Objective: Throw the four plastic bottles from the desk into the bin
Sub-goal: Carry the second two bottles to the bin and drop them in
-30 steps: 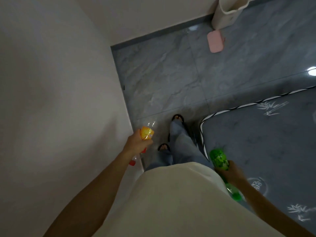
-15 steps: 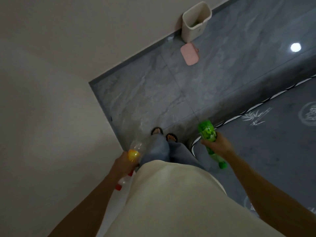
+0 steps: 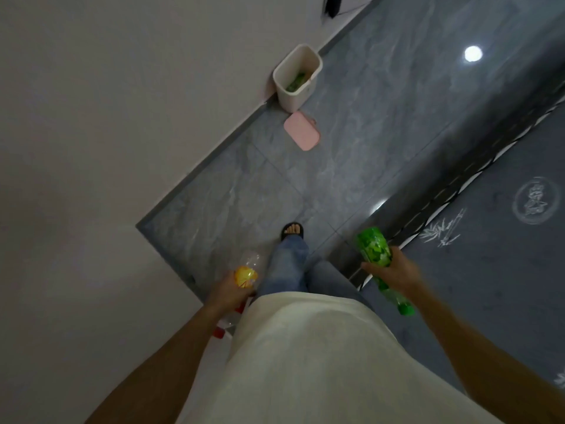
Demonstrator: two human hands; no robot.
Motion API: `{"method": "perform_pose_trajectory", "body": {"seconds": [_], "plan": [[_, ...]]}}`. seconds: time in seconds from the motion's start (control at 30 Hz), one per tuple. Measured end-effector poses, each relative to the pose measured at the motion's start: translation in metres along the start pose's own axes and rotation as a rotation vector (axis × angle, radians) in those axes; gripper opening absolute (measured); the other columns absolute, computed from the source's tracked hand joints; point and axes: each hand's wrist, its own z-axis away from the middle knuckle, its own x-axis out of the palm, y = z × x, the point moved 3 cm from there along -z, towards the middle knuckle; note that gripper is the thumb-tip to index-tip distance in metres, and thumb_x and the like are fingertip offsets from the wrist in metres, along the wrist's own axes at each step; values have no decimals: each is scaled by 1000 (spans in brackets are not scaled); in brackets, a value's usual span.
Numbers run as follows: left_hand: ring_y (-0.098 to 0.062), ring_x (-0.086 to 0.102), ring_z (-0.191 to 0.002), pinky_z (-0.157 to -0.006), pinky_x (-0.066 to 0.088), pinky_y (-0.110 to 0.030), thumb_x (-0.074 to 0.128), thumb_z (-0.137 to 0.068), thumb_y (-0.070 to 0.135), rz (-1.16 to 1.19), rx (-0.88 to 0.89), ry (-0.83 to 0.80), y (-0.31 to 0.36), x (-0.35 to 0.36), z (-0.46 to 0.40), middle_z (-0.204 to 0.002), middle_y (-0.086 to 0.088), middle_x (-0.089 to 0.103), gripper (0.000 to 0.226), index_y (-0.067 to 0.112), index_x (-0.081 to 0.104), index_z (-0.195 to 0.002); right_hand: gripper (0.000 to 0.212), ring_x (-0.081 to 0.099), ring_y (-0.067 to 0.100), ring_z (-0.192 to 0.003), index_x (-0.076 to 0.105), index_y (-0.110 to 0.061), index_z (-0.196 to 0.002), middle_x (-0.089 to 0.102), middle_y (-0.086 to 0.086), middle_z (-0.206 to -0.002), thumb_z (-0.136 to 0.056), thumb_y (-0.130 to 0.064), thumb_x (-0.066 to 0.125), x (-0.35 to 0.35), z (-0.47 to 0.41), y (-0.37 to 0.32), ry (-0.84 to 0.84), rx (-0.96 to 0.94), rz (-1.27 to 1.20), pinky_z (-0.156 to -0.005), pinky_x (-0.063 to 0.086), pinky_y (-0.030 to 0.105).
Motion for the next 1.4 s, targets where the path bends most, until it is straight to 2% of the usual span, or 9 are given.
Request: {"method": "perform_pose_trajectory", "body": {"seconds": [0.1,0.17,0.27,0.57,0.83,1.03,1.17,1.3,1.4], "plan": [[-25,69,-93,-71,46,-28,77,-71,40,-39,52,-9,71,-26,-31,-94,-1,70,25,27,64,-89,68,65,30,-95,57,-16,-123,68,12,-108,-71,-51,82,-12,4,18,6,106,-73,-77,49,35],[-28,68,-99,-74,47,-29,79,-73,37,-76,93,-23,118,-37,-52,-103,-4,69,38,26,63,-105,67,66,30,-97,59,-15,-123,70,14,-109,-71,-50,83,-18,6,34,11,181,-122,-78,50,35],[-25,67,-96,-72,50,-29,77,-72,43,-153,168,-25,192,-51,-80,-110,-6,68,60,21,56,-123,66,67,31,-94,61,-12,-120,70,14,-104,-70,-47,85,-30,6,55,9,285,-177,-79,53,38],[-30,64,-105,-78,45,-31,78,-74,42,-312,258,0,364,-43,-141,-119,-12,67,63,19,52,-128,78,64,36,-108,53,-11,-132,67,18,-121,-72,-52,83,-125,-60,76,-9,396,-206,-86,50,40],[-32,71,-93,-73,51,-33,81,-80,34,-246,158,15,400,-38,-156,-94,-9,72,31,18,62,-100,79,64,34,-108,52,-14,-129,67,16,-120,-69,-58,80,-254,-172,-5,-5,261,-120,-82,48,35],[-34,73,-73,-71,62,-45,85,-74,24,-156,-69,-36,392,-48,-171,-88,-23,74,40,3,64,-101,86,66,34,-103,52,-19,-127,67,13,-112,-62,-69,76,-327,-253,-116,49,69,-59,-75,43,30],[-16,65,-64,-50,49,-22,76,-85,38,-46,-144,-24,395,-58,-178,-89,-5,66,51,14,56,-126,80,57,23,-85,52,-18,-127,61,4,-98,-66,-63,78,-358,-291,-183,28,-23,-9,-75,43,30],[-26,71,-86,-72,57,-34,84,-78,31,17,-206,-38,415,-71,-201,-108,-12,71,58,8,59,-125,78,54,19,-84,50,-19,-128,59,2,-98,-68,-60,79,-374,-323,-232,-34,-83,88,-75,43,30],[-20,66,-78,-71,54,-31,86,-75,29,51,-210,-29,443,-85,-227,-106,-11,70,62,7,58,-126,79,55,19,-80,48,-18,-127,58,0,-93,-68,-62,78,-385,-344,-254,-48,-107,169,-71,43,29]]}}
